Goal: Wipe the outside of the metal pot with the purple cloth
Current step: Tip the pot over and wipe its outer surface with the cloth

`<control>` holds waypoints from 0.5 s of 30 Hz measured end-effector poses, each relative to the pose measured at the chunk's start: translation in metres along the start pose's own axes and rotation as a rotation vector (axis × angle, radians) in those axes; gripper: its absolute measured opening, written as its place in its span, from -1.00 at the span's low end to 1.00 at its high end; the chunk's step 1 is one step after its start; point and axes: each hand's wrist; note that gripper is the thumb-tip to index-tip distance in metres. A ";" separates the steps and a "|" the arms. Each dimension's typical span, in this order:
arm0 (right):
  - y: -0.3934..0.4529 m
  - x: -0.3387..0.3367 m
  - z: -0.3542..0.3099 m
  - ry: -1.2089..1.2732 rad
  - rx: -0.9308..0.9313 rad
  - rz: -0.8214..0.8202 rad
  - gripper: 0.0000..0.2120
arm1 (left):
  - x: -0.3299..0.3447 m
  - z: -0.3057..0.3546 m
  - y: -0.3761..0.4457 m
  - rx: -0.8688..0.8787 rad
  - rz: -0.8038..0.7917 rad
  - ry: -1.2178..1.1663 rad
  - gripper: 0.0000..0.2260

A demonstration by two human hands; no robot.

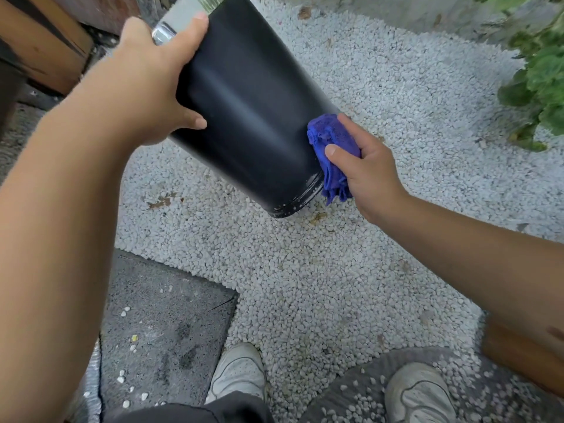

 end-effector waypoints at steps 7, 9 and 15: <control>-0.021 0.003 0.003 -0.121 0.020 0.005 -0.46 | 0.002 0.014 -0.010 0.089 0.096 0.030 -0.06; -0.019 -0.002 0.002 -0.124 0.026 0.019 -0.46 | 0.006 0.005 -0.014 0.132 0.113 -0.118 -0.06; -0.002 -0.007 -0.005 -0.222 -0.033 -0.068 -0.47 | 0.028 -0.041 -0.032 -0.065 -0.026 -0.383 -0.14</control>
Point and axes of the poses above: each hand's wrist, its own y-axis towards the middle knuckle, its own x-axis out of the palm, z = x × y, and after that the axes turned 13 degrees about -x, right-handed
